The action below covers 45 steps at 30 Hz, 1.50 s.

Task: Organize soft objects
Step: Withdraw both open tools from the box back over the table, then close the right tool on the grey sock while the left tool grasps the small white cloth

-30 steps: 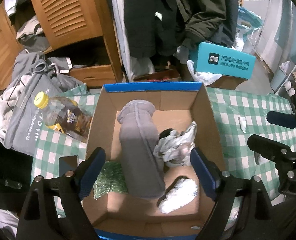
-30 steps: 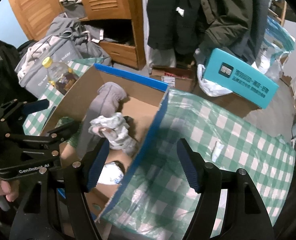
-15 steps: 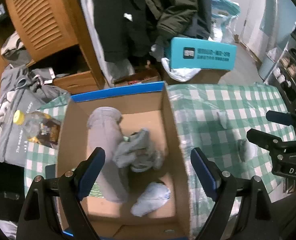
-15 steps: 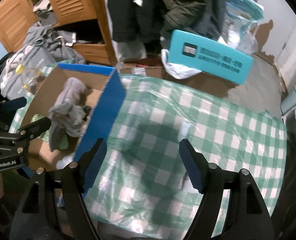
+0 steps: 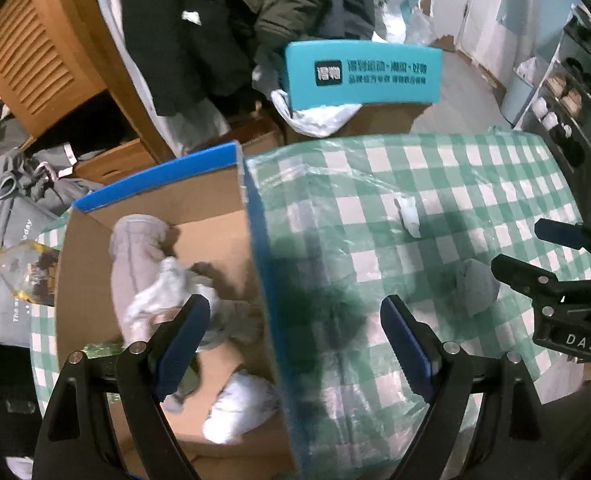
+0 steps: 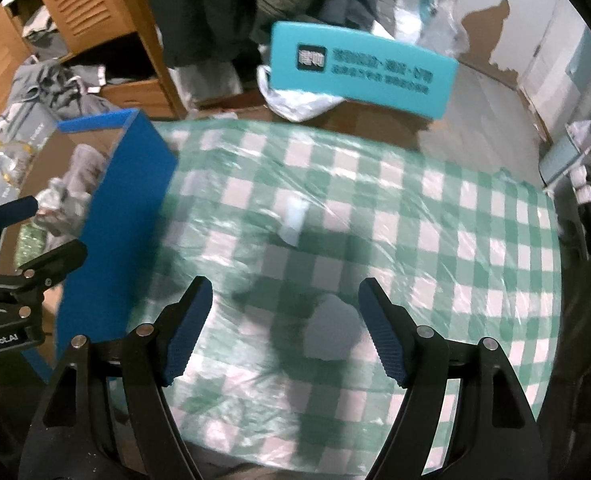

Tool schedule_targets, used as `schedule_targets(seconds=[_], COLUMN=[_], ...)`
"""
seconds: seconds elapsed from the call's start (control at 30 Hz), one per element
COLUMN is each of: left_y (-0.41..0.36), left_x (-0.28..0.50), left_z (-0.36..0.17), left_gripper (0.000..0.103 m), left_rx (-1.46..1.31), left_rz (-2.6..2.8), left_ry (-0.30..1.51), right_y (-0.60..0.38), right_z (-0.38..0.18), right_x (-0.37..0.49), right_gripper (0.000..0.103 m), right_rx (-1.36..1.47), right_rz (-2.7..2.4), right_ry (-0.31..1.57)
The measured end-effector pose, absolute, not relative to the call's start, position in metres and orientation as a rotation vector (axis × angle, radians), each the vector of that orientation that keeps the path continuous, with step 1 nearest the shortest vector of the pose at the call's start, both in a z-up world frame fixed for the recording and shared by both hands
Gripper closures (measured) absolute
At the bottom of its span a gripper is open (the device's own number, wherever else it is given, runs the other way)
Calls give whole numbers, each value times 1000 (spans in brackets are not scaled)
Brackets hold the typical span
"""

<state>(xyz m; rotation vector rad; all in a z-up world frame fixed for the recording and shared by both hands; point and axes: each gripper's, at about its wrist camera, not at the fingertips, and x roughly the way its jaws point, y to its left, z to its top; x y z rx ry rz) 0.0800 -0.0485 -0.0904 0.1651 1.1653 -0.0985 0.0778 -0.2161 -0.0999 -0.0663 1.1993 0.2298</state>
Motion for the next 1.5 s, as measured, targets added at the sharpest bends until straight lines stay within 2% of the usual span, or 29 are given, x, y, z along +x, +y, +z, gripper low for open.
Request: schedule_targets(seconds=[0.23, 0.33, 0.8, 1.1, 1.13, 1.17, 1.23, 1.27, 1.43, 1.5], left_y=[-72, -79, -101, -111, -112, -114, -116, -118, -126, -132], left_x=[87, 87, 100, 109, 110, 111, 113, 114, 121, 125], left_z=[-112, -116, -140, -158, -159, -161, -163, -165, -171, -174], left_gripper=[15, 10, 10, 10, 10, 10, 10, 10, 10, 10], left_rx=[204, 230, 236, 217, 214, 212, 208, 204, 189, 186], left_rz=[-117, -115, -154, -167, -168, -170, -172, -175, -184, -190], left_ry=[1208, 1201, 1248, 1280, 1283, 1287, 1293, 1296, 1308, 1310], right_y=[-233, -238, -253, -256, -256, -256, -258, -259, -268, -274], right_z=[-125, -139, -193, -208, -208, -210, -214, -215, -215, -212], right_x=[81, 82, 88, 89, 89, 89, 89, 89, 89, 91], right_gripper=[27, 27, 27, 27, 32, 43, 60, 65, 77, 79], right_rx=[-66, -53, 1, -15, -14, -12, -8, -5, 6, 5], right_rz=[191, 189, 178, 193, 196, 202, 208, 211, 215, 206], right_ry=[1258, 1292, 1412, 1440, 1441, 1444, 1460, 1464, 1449, 1432])
